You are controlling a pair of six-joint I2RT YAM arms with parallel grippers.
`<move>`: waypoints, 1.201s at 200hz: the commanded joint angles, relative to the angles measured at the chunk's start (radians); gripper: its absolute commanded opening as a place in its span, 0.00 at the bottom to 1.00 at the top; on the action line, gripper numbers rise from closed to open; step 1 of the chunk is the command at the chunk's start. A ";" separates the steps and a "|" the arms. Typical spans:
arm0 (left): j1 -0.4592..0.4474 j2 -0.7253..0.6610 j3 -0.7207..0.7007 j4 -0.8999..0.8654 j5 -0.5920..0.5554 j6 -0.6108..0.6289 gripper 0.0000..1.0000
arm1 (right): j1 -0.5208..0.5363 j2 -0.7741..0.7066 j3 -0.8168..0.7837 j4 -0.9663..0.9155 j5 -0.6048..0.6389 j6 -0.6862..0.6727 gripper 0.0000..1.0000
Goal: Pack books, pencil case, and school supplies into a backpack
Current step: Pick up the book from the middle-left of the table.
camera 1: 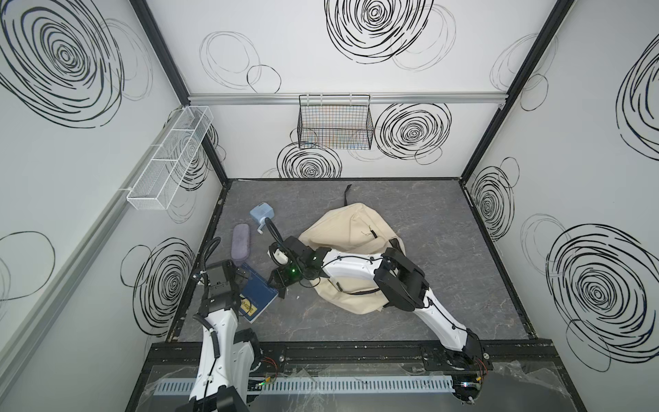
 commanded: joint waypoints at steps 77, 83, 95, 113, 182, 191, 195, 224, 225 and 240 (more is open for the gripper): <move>-0.090 0.064 -0.085 0.118 -0.121 -0.054 0.96 | 0.004 0.122 0.151 -0.148 -0.070 -0.039 0.45; -0.090 0.057 -0.076 0.104 -0.132 -0.055 0.96 | 0.003 0.124 0.150 -0.149 -0.078 -0.039 0.45; -0.096 0.034 -0.058 0.073 -0.157 -0.062 0.96 | 0.003 0.127 0.149 -0.151 -0.087 -0.037 0.45; -0.099 -0.010 -0.037 0.023 -0.199 -0.080 0.96 | 0.002 0.127 0.151 -0.146 -0.090 -0.038 0.45; -0.088 0.079 -0.086 0.110 -0.138 -0.075 0.96 | -0.001 0.180 0.192 -0.175 -0.112 -0.045 0.45; -0.089 0.109 -0.096 0.131 -0.119 -0.072 0.96 | -0.001 0.185 0.197 -0.178 -0.114 -0.045 0.45; -0.090 0.121 -0.100 0.141 -0.110 -0.072 0.96 | -0.001 0.188 0.197 -0.178 -0.115 -0.045 0.45; -0.090 0.130 -0.133 0.193 -0.057 -0.075 0.96 | 0.003 0.206 0.213 -0.179 -0.161 -0.040 0.45; -0.090 0.128 -0.135 0.195 -0.056 -0.074 0.96 | 0.003 0.207 0.215 -0.180 -0.162 -0.040 0.45; -0.092 0.116 -0.145 0.207 -0.034 -0.078 0.96 | 0.002 0.212 0.219 -0.188 -0.188 -0.039 0.45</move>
